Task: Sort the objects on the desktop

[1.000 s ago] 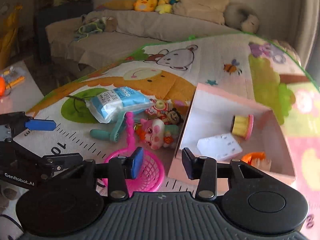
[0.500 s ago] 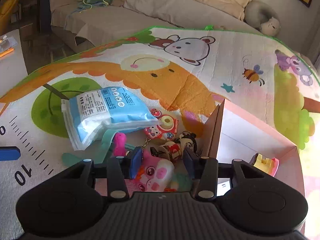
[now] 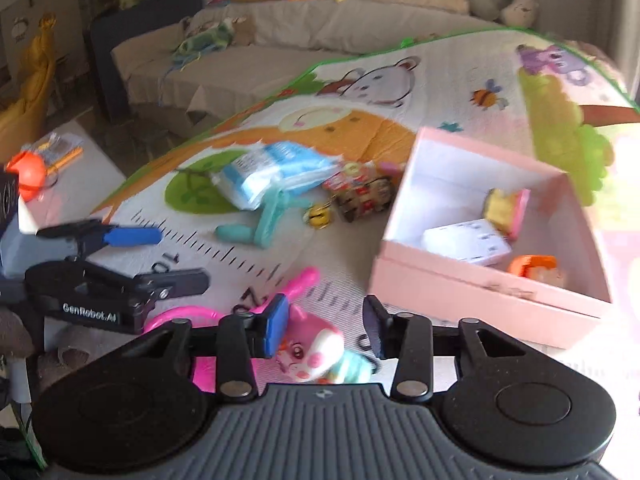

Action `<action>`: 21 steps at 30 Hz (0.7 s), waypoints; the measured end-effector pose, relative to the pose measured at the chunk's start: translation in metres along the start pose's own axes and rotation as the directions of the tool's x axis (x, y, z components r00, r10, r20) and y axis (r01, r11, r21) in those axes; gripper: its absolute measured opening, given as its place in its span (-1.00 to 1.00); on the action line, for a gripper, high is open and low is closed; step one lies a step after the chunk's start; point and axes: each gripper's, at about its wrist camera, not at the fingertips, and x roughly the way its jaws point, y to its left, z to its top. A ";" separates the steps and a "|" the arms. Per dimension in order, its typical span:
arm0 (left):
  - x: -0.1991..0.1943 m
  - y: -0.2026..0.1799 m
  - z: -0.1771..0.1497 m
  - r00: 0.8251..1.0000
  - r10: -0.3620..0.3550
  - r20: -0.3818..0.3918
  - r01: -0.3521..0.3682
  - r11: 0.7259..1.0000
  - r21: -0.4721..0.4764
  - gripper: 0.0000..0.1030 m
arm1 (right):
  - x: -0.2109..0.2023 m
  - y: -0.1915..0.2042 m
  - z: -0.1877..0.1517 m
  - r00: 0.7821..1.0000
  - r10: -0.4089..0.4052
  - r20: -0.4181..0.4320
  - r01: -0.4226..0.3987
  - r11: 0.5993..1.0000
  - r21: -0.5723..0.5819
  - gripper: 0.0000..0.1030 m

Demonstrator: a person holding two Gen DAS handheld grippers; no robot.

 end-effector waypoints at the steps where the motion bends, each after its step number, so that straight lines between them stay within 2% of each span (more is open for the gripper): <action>1: -0.002 -0.002 0.000 1.000 -0.006 -0.003 0.006 1.000 0.009 1.00 | -0.008 -0.015 0.002 0.999 -0.041 0.033 0.040 0.998 0.039 0.06; 3: -0.008 -0.007 0.000 0.998 -0.054 -0.017 0.055 0.998 0.019 1.00 | -0.014 -0.047 0.005 0.985 -0.151 0.080 0.141 0.983 0.120 0.22; 5: -0.015 -0.014 0.000 0.992 -0.120 -0.042 0.121 0.992 0.028 1.00 | -0.011 -0.079 0.004 0.965 -0.251 0.077 0.230 0.950 0.209 0.31; 6: -0.018 -0.018 -0.001 0.988 -0.146 -0.055 0.148 0.988 0.039 1.00 | -0.008 -0.092 0.001 0.963 -0.263 0.056 0.240 0.935 0.261 0.31; 9: -0.025 -0.042 -0.007 0.979 -0.184 -0.089 0.193 0.974 0.116 1.00 | -0.004 -0.102 -0.017 0.988 -0.147 0.052 0.121 0.933 0.339 0.31; 11: -0.022 -0.057 -0.012 0.980 -0.167 -0.105 0.183 0.968 0.171 1.00 | -0.001 -0.086 -0.028 0.991 -0.120 0.058 0.098 0.951 0.292 0.31; 14: -0.010 -0.073 -0.016 0.986 -0.102 -0.132 0.132 0.959 0.249 1.00 | 0.005 -0.050 -0.039 0.996 -0.075 0.057 0.067 0.987 0.145 0.31; 16: -0.005 -0.077 -0.016 0.987 -0.074 -0.143 0.111 0.955 0.276 1.00 | 0.006 -0.031 -0.040 0.997 -0.057 0.059 0.053 0.996 0.065 0.31; 18: -0.002 -0.079 -0.015 0.989 -0.054 -0.138 0.093 0.951 0.294 1.00 | 0.000 -0.027 -0.036 0.992 -0.083 0.096 0.081 0.996 0.027 0.31; 20: 0.000 -0.078 -0.013 0.992 -0.025 -0.122 0.062 0.949 0.309 1.00 | -0.003 -0.037 -0.026 0.984 -0.128 0.120 0.122 0.991 0.055 0.39; 21: 0.001 -0.077 -0.013 0.994 0.000 -0.109 0.035 0.947 0.319 1.00 | -0.003 -0.049 -0.020 0.975 -0.176 0.133 0.164 0.982 0.095 0.45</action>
